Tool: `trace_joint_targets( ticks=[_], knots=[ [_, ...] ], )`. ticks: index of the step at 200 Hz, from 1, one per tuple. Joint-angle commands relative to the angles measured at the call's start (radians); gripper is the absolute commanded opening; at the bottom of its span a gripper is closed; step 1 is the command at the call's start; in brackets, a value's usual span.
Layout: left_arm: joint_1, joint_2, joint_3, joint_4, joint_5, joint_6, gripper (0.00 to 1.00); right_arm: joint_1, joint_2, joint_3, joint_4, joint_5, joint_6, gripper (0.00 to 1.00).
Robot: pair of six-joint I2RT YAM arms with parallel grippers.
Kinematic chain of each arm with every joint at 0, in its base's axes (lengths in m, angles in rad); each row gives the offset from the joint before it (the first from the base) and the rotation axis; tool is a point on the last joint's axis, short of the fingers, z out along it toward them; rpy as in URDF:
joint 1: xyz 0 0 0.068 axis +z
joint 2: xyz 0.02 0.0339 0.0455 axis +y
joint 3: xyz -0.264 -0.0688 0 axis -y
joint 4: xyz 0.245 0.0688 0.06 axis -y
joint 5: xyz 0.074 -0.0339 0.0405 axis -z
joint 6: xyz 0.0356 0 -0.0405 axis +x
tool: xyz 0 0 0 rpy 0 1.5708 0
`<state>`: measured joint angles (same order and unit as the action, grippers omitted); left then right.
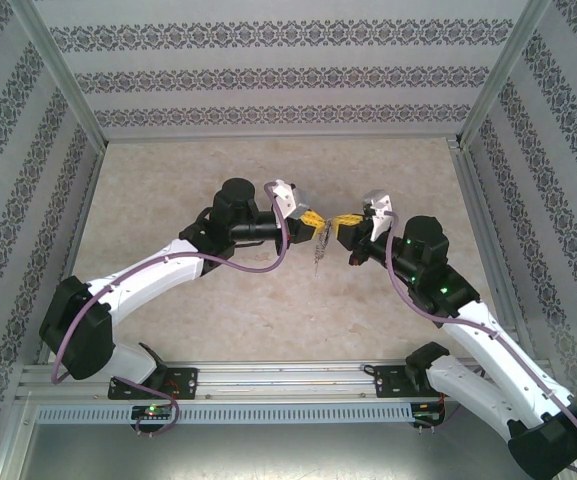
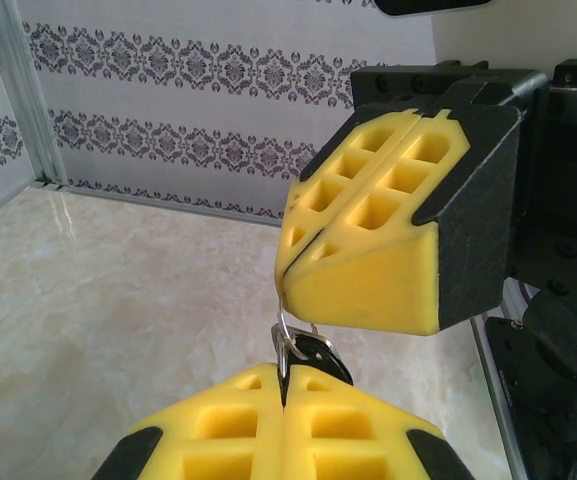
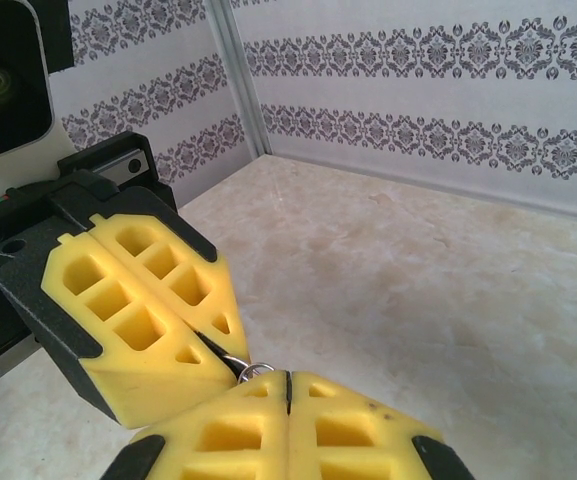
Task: Put the keys on the keyring
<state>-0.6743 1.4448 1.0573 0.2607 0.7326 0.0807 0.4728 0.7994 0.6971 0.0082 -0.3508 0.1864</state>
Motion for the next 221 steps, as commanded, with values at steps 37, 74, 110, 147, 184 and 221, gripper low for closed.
trace_joint_targets(
  ticks=[37,74,110,147,184,221],
  knots=[
    [-0.010,-0.018,0.002,0.091,0.024,-0.025,0.00,0.018,0.027,0.003,0.038,-0.031,0.019,0.00],
    [-0.011,-0.015,0.005,0.090,0.026,-0.025,0.00,0.041,0.045,0.016,0.038,-0.020,0.009,0.00],
    [-0.013,-0.016,0.001,0.103,0.024,-0.030,0.00,0.026,0.027,-0.009,0.023,0.024,0.000,0.00],
    [-0.013,-0.019,-0.001,0.122,0.025,-0.040,0.00,-0.016,0.008,-0.041,0.025,0.018,0.017,0.00],
    [-0.013,-0.020,-0.006,0.136,0.025,-0.047,0.00,-0.019,0.013,-0.043,0.022,0.006,0.018,0.00],
    [-0.013,-0.024,-0.010,0.143,0.021,-0.051,0.00,-0.019,0.018,-0.047,0.027,-0.021,0.024,0.00]
  ],
)
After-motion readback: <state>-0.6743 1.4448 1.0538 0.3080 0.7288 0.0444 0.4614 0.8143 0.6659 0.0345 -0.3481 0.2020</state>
